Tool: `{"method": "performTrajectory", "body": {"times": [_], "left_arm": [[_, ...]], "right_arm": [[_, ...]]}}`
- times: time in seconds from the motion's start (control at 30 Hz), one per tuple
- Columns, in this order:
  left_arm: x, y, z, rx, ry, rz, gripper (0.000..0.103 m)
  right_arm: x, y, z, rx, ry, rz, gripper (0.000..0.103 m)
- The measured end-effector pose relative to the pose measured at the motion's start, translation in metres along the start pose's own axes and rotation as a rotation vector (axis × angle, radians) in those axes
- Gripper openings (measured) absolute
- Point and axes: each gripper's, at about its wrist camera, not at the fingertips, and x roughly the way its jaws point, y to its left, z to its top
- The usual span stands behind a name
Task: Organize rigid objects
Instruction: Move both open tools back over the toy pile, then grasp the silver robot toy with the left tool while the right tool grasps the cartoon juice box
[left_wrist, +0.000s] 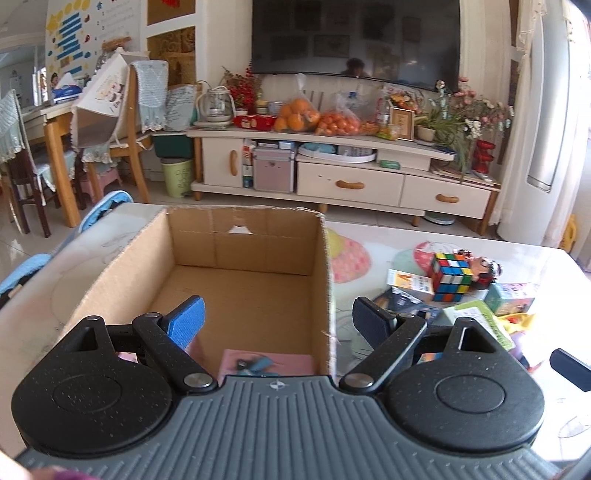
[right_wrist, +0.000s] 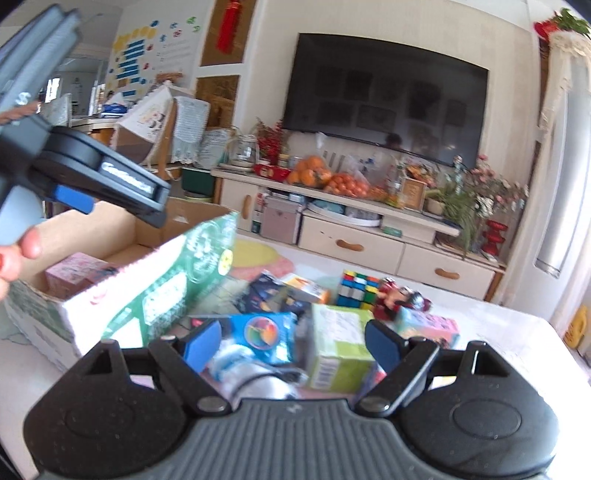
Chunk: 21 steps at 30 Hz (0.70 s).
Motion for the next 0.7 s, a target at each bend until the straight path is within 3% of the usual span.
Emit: {"method": "performTrajectory", "body": {"times": [0.4, 0.7], "left_arm": [[-0.007, -0.009, -0.011, 0.072, 0.003, -0.139, 0.103], [-0.015, -0.025, -0.034, 0.143, 0.027, -0.298, 0.103]], "right_arm": [[0.009, -0.062, -0.027, 0.087, 0.047, -0.108, 0.086], [0.034, -0.095, -0.047, 0.186, 0.111, -0.035, 0.086]]}}
